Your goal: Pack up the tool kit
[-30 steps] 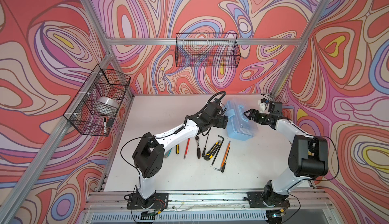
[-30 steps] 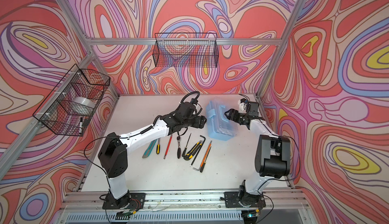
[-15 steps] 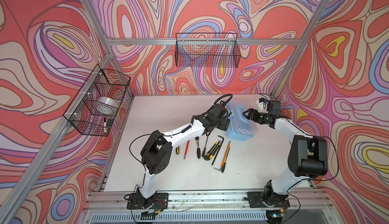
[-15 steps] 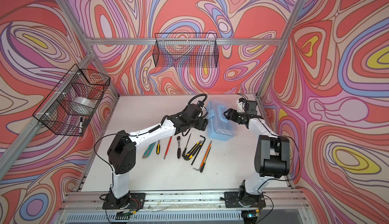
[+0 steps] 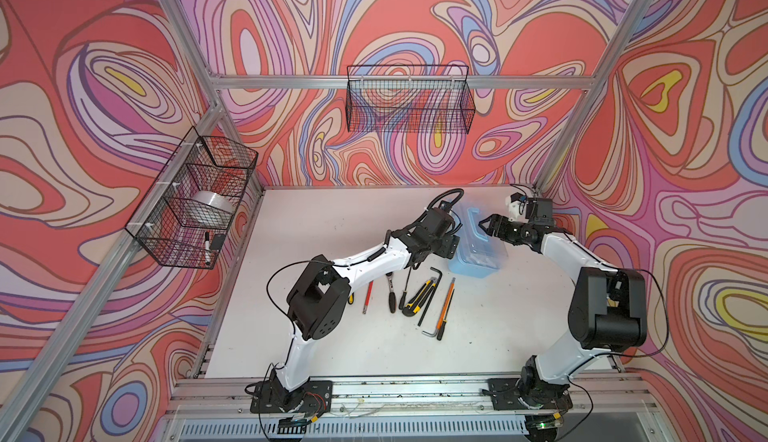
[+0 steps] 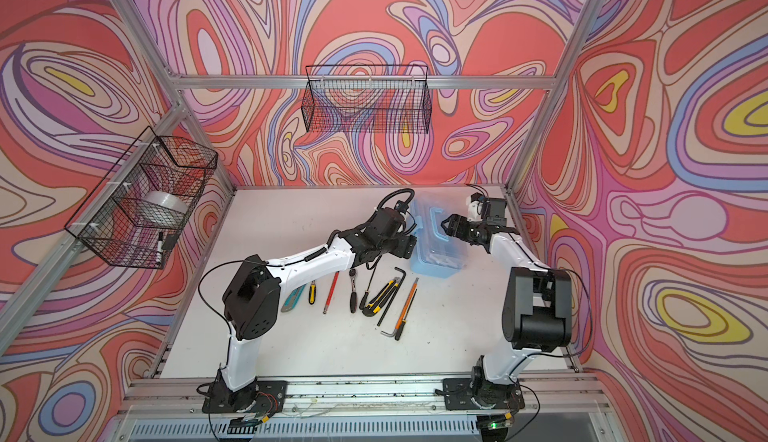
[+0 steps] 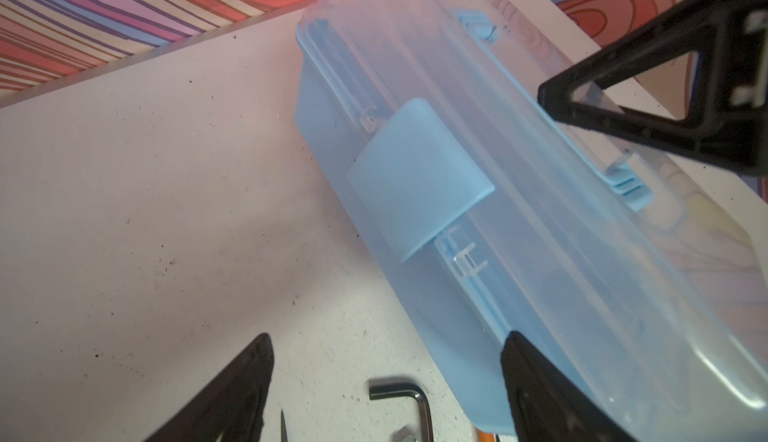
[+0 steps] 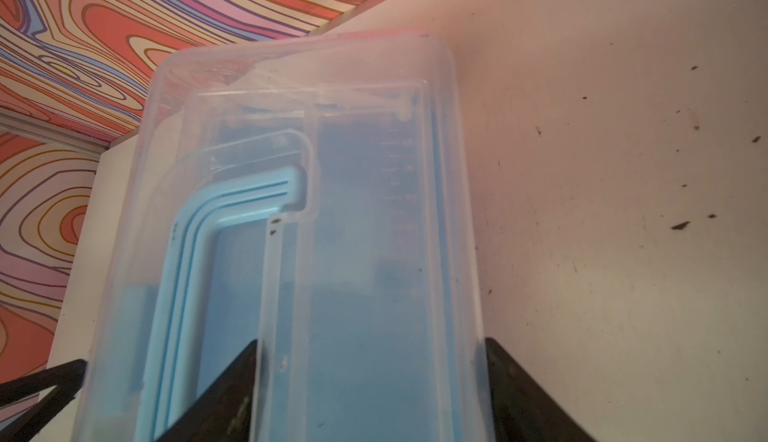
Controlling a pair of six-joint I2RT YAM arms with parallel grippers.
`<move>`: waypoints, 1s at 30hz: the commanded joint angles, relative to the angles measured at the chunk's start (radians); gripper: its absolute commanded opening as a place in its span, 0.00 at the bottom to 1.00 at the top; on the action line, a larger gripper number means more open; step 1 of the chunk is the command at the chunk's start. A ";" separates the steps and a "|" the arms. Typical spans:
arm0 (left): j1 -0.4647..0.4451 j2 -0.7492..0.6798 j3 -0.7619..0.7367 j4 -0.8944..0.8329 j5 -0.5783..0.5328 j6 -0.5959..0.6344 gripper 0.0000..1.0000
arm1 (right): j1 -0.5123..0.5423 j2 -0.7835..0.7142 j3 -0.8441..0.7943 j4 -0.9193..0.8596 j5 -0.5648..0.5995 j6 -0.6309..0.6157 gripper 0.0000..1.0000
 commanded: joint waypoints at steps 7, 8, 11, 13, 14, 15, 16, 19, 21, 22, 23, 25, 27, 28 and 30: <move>-0.004 0.069 0.071 0.047 -0.024 -0.012 0.87 | 0.004 0.040 -0.031 -0.148 0.115 -0.013 0.48; -0.003 0.075 0.078 0.044 -0.028 -0.011 0.87 | 0.003 0.040 -0.032 -0.146 0.113 -0.014 0.47; -0.004 0.088 0.089 0.047 -0.041 -0.014 0.86 | 0.003 0.040 -0.032 -0.146 0.114 -0.013 0.47; -0.004 0.097 0.098 0.051 -0.047 -0.016 0.87 | 0.005 0.043 -0.033 -0.145 0.113 -0.014 0.47; -0.004 0.101 0.104 0.050 -0.049 -0.016 0.87 | 0.005 0.044 -0.032 -0.145 0.113 -0.014 0.47; -0.003 0.107 0.110 0.048 -0.054 -0.019 0.87 | 0.005 0.045 -0.032 -0.145 0.114 -0.014 0.47; -0.004 0.113 0.115 0.048 -0.055 -0.020 0.87 | 0.005 0.045 -0.032 -0.145 0.113 -0.014 0.47; -0.004 0.127 0.125 0.048 -0.071 -0.030 0.87 | 0.006 0.044 -0.032 -0.145 0.117 -0.015 0.48; -0.004 0.134 0.129 0.055 -0.085 -0.036 0.87 | 0.008 0.045 -0.033 -0.148 0.120 -0.018 0.47; -0.003 0.136 0.134 0.055 -0.093 -0.039 0.87 | 0.009 0.044 -0.034 -0.148 0.122 -0.019 0.47; -0.004 0.140 0.135 0.054 -0.101 -0.041 0.87 | 0.010 0.044 -0.035 -0.148 0.122 -0.020 0.47; -0.004 0.147 0.142 0.047 -0.123 -0.047 0.87 | 0.010 0.044 -0.037 -0.148 0.121 -0.020 0.47; -0.002 0.146 0.142 0.041 -0.146 -0.059 0.87 | 0.010 0.044 -0.039 -0.146 0.121 -0.017 0.47; -0.002 0.144 0.141 0.040 -0.154 -0.065 0.87 | 0.010 0.044 -0.039 -0.146 0.119 -0.018 0.47; -0.002 0.140 0.134 0.040 -0.169 -0.080 0.87 | 0.010 0.044 -0.040 -0.142 0.116 -0.014 0.47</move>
